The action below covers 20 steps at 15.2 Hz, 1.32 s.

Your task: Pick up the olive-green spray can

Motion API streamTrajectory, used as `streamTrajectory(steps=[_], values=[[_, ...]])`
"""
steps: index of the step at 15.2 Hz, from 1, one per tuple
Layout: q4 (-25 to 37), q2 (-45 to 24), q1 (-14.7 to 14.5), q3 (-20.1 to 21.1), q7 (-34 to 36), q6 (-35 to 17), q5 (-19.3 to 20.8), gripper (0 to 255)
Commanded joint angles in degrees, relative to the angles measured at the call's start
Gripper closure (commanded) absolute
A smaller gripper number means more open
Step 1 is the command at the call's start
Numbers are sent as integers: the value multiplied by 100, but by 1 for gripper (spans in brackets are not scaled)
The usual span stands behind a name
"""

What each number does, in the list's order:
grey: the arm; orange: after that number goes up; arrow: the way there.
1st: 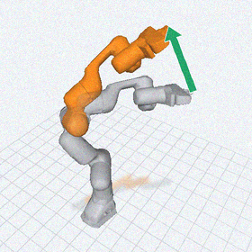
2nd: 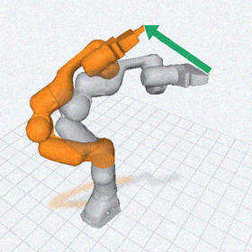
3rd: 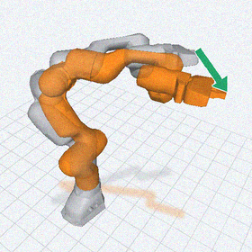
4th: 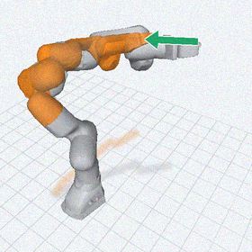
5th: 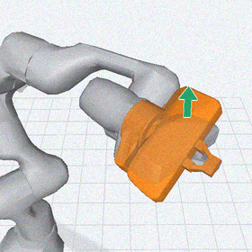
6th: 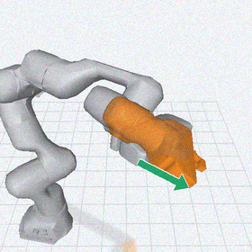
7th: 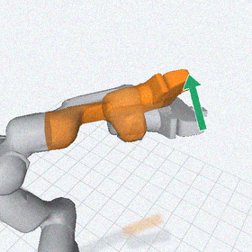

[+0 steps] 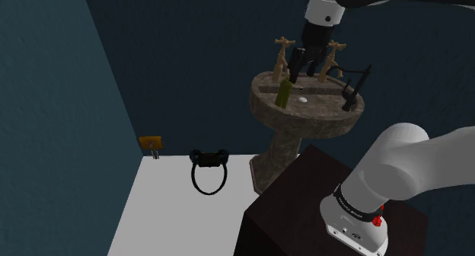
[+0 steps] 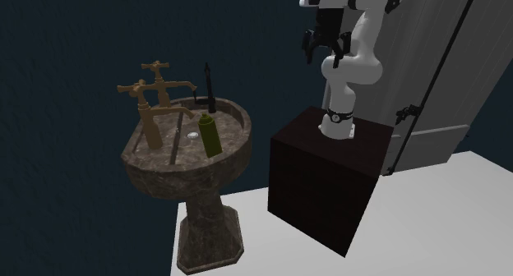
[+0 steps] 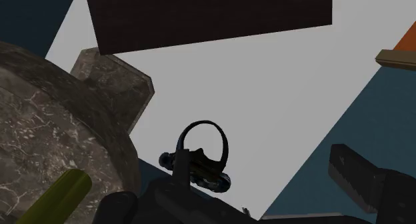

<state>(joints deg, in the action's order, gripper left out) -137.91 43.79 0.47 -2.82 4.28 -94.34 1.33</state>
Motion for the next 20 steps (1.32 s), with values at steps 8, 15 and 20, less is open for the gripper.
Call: streamTrajectory(steps=[8, 15, 20], values=[[-541, -559, 371, -377, -67, -1553, 403, 0], [-706, -1491, 713, -798, -103, -3126, 712, 0], [-589, -2331, 903, -1117, -150, -4197, 807, 0]])
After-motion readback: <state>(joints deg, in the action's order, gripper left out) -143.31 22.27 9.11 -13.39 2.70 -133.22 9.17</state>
